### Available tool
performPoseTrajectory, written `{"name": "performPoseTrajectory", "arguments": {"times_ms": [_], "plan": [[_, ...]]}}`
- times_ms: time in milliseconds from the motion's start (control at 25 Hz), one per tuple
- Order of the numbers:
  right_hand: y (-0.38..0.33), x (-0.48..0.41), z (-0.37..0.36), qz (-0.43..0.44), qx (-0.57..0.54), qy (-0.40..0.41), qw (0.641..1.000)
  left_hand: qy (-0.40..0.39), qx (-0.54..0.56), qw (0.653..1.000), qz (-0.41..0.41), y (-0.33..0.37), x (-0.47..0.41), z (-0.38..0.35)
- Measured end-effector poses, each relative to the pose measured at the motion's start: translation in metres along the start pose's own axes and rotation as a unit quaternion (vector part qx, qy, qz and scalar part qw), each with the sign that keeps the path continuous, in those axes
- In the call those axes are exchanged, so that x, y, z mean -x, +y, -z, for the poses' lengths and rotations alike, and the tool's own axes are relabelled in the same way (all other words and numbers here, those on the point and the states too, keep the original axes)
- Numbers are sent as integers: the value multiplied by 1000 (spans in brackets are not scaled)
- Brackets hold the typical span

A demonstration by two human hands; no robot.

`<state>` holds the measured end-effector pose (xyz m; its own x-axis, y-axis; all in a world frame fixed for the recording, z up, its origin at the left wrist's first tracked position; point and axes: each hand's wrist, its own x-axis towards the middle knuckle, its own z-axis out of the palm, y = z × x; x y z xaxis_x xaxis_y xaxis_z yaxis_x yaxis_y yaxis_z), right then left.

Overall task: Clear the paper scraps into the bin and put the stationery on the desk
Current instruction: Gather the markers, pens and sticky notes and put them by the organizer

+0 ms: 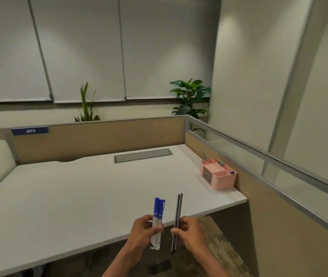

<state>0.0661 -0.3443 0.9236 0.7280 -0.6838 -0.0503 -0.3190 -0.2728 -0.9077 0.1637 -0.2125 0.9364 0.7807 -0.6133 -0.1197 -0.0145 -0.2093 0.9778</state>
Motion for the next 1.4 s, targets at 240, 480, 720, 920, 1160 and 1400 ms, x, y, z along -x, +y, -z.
{"name": "performPoseTrajectory", "arguments": {"times_ms": [240,480,720,920,1160,1400], "plan": [[15,-36,19,-48,2,77,996,-49,-27,998,-16,5,-65,-32],[43,-96,56,-68,5,106,992,-99,-13,995,-29,12,-134,-89],[70,-206,111,-86,7,108,990,-90,14,996,-8,25,-227,-161],[71,-305,163,-58,24,105,993,-60,31,998,0,57,-307,-215],[47,-413,207,3,56,102,993,-4,87,996,23,89,-394,-255],[36,-499,226,32,71,138,987,21,99,994,45,89,-443,-267]]}}
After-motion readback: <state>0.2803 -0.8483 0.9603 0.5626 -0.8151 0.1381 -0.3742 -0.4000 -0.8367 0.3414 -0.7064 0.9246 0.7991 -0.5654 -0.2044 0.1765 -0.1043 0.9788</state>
